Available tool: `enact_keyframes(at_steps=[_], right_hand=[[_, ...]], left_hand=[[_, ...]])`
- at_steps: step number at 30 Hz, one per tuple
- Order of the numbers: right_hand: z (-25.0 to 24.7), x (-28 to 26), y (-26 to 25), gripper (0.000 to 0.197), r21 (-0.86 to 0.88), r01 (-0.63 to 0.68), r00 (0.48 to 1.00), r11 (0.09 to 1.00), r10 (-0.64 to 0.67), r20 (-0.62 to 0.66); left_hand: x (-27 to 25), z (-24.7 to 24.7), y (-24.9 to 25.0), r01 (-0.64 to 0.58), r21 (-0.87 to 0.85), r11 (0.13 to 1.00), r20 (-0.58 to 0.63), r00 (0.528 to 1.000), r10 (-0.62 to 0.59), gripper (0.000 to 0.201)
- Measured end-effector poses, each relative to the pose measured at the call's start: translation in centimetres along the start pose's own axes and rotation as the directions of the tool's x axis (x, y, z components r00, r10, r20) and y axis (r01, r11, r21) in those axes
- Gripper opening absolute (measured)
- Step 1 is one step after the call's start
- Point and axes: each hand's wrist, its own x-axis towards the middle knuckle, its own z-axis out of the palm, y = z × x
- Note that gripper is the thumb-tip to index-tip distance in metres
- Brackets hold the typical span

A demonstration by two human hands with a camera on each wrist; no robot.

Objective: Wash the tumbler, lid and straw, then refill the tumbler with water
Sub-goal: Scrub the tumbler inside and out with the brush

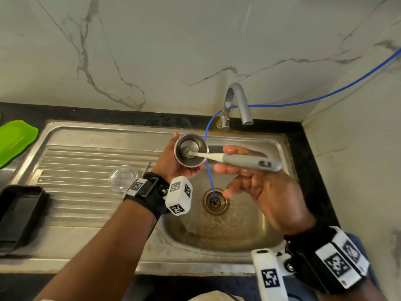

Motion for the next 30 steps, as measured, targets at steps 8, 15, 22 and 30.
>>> enact_keyframes(at_steps=[8, 15, 22, 30], right_hand=[[0.6, -1.5, -1.0, 0.021, -0.475, 0.024, 0.994, 0.879, -0.071, -0.081], [2.9, -2.4, -1.8, 0.025, -0.642, 0.027, 0.95, 0.766, -0.22, -0.223], [3.2, -3.9, -1.9, 0.015, -0.719, 0.179, 0.954, 0.672, -0.296, -0.038], [2.2, -5.3, -4.6, 0.018, -0.671, 0.265, 0.949, 0.693, -0.31, 0.054]], left_hand=[[0.4, -1.3, -1.8, 0.098, 0.105, 0.99, -0.038, 0.995, -0.094, 0.078], [0.5, -1.2, -2.8, 0.179, 0.157, 0.971, -0.034, 0.984, -0.176, 0.085], [0.6, -0.4, -2.0, 0.199, 0.12, 0.972, -0.017, 0.98, -0.199, 0.075], [0.5, 0.6, -3.3, 0.143, 0.073, 0.987, -0.243, 0.962, -0.121, 0.068]])
